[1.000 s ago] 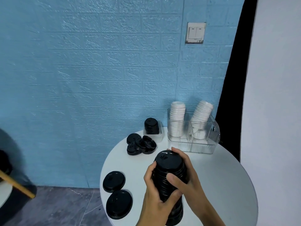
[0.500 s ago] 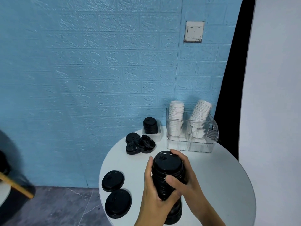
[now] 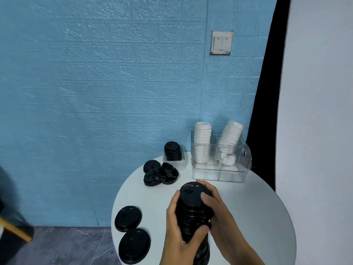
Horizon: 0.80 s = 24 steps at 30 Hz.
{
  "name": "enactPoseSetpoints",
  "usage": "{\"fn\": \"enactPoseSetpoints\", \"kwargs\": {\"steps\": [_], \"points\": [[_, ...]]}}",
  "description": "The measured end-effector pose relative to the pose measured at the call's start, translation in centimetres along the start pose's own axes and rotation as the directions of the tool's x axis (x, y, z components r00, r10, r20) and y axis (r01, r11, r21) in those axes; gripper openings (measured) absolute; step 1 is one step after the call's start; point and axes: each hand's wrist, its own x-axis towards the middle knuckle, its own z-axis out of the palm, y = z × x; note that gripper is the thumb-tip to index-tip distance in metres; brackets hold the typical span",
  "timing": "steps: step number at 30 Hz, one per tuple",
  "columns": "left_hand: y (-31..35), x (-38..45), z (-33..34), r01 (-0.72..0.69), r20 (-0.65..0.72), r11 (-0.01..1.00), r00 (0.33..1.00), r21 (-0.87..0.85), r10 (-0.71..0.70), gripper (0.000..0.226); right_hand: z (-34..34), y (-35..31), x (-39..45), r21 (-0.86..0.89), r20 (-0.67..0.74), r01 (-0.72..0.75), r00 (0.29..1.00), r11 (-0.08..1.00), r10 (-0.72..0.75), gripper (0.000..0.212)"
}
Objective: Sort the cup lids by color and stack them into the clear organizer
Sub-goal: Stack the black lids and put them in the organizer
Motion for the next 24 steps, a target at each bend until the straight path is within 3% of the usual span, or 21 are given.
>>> {"fn": "enactPoseSetpoints", "kwargs": {"steps": [1,2,4,8,11,13,15,17,19,21,24], "points": [[-1.8,-0.2,-0.6,-0.064,-0.04,0.998,0.997,0.01,0.065,0.09,0.6,-1.1,-0.5,0.001,-0.034,0.008,0.999,1.0,-0.008,0.046],[-3.1,-0.6,-0.8,-0.055,-0.011,0.996,0.998,-0.068,0.055,0.092,0.8,-1.6,-0.6,-0.027,-0.056,0.017,0.998,1.0,-0.018,0.047],[-3.8,-1.0,-1.3,-0.032,-0.044,0.998,0.999,-0.063,0.029,0.096,1.1,-2.2,-1.0,-0.06,-0.044,0.012,0.999,0.998,-0.014,0.049],[-2.5,0.3,-1.2,0.053,-0.001,0.882,0.998,-0.468,-0.06,0.116,1.7,-2.3,-0.9,-0.067,-0.128,-0.086,0.989,0.994,0.077,0.052],[-2.8,1.5,-1.9,0.124,-0.082,0.839,0.977,-0.53,-0.196,0.129,2.6,-3.1,-1.3,-0.082,-0.121,-0.161,0.981,0.984,0.15,0.055],[-2.1,1.7,-1.9,0.242,-0.065,0.759,0.935,-0.604,-0.349,0.124,2.5,-3.3,-1.3,-0.092,-0.125,-0.213,0.972,0.973,0.201,0.055],[-1.6,1.3,-2.1,0.343,0.056,0.678,0.912,-0.65,-0.407,0.103,2.7,-3.7,-1.7,-0.119,-0.114,-0.269,0.96,0.956,0.256,0.05],[-1.9,1.0,-2.2,0.368,0.076,0.704,0.909,-0.607,-0.41,0.089,2.6,-3.8,-1.9,-0.11,-0.124,-0.318,0.944,0.942,0.304,0.051],[-1.6,0.9,-2.2,0.383,0.059,0.722,0.9,-0.576,-0.432,0.097,2.7,-3.7,-2.1,-0.091,-0.141,-0.369,0.924,0.925,0.355,0.057],[-0.8,0.7,-2.1,0.411,0.059,0.667,0.874,-0.621,-0.483,0.099,2.9,-3.7,-2.3,-0.074,-0.131,-0.418,0.904,0.906,0.406,0.056],[0.5,0.4,-2.0,0.472,0.087,0.63,0.836,-0.616,-0.541,0.08,3.1,-4.0,-2.7,-0.083,-0.106,-0.445,0.893,0.891,0.437,0.054]]}}
